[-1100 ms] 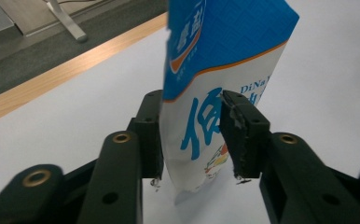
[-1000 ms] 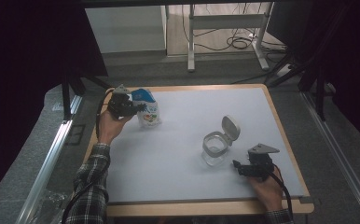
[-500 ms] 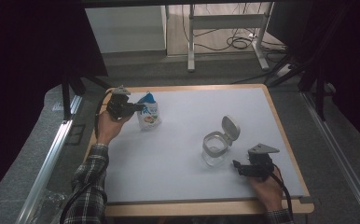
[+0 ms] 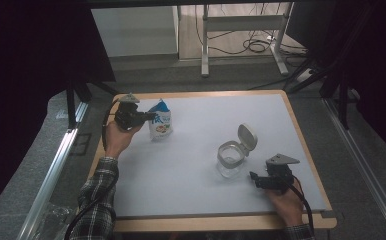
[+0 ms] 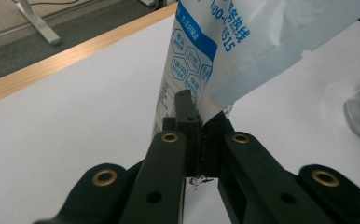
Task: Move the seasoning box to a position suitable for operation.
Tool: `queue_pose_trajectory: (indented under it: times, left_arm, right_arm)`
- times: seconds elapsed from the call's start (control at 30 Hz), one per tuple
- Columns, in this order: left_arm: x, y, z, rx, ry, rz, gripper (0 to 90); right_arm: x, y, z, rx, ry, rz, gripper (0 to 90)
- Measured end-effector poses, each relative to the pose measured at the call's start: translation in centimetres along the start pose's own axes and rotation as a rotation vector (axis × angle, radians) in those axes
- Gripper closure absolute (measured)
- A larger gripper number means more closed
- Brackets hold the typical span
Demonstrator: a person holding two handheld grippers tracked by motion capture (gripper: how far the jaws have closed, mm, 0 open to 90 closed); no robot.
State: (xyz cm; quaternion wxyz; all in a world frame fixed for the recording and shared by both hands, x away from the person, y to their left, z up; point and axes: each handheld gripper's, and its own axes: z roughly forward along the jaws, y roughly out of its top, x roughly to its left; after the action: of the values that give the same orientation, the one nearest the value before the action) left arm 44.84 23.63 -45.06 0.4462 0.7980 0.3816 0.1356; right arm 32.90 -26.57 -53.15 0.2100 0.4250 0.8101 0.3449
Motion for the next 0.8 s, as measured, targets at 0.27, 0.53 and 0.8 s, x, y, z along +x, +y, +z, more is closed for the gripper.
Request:
queue_pose_trajectory:
  times: [0.27,0.53,0.8]
  left_arm:
    - [-0.9,0.1,-0.1,-0.01,0.005,-0.002,90.0]
    - [-2.3,0.1,-0.5,-0.006,0.002,0.015,90.0]
    - [-3.5,-0.1,-1.1,-0.005,-0.018,0.015,90.0]
  right_arm:
    - [0.0,0.0,0.0,0.0,0.0,0.0,24.1]
    - [0.0,0.0,0.0,0.0,-0.001,0.0,24.1]
    - [0.0,0.0,0.0,0.002,0.0,0.0,24.1]
